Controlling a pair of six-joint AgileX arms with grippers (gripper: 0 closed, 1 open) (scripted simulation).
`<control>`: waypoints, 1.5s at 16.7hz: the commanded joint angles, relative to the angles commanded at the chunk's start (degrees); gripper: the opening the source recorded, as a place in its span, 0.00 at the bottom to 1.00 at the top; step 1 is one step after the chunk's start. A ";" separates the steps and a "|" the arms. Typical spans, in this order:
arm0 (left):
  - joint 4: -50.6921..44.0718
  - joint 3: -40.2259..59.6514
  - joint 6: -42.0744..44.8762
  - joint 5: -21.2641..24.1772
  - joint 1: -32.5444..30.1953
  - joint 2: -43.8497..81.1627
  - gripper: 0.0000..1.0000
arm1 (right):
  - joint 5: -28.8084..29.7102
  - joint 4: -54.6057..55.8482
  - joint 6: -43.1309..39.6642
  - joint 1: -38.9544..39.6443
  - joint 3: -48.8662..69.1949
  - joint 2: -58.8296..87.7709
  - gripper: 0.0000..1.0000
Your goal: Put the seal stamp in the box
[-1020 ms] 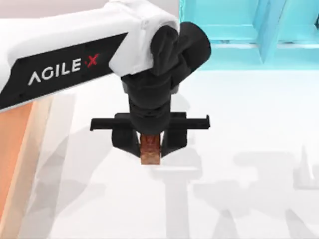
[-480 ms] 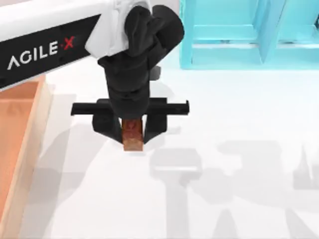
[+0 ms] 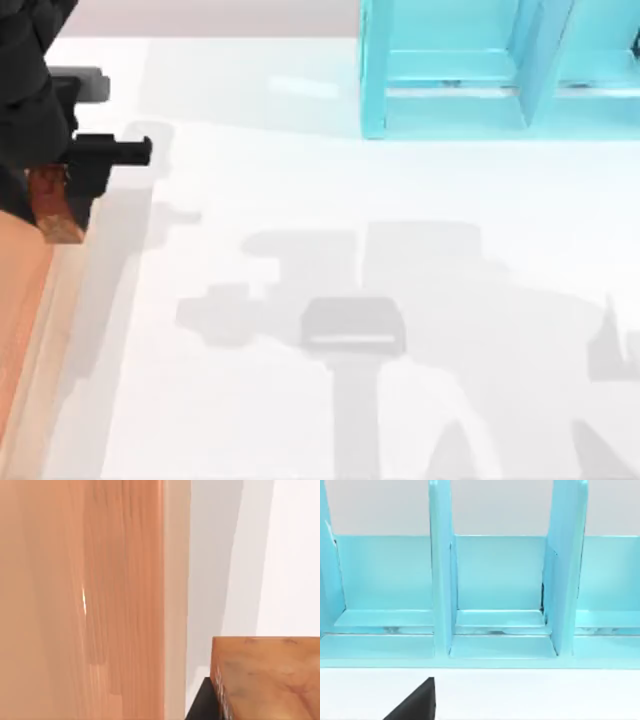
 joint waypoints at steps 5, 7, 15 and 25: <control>-1.67 -0.97 18.57 -0.07 18.84 -3.33 0.00 | 0.00 0.00 0.00 0.00 0.00 0.00 1.00; -1.79 -1.21 23.00 0.15 23.21 -4.63 0.00 | 0.00 0.00 0.00 0.00 0.00 0.00 1.00; -0.84 -2.10 25.24 0.27 25.20 -5.10 0.00 | 0.00 0.00 0.00 0.00 0.00 0.00 1.00; 12.59 -14.20 25.40 0.36 25.62 -3.79 0.00 | 0.00 0.00 0.00 0.00 0.00 0.00 1.00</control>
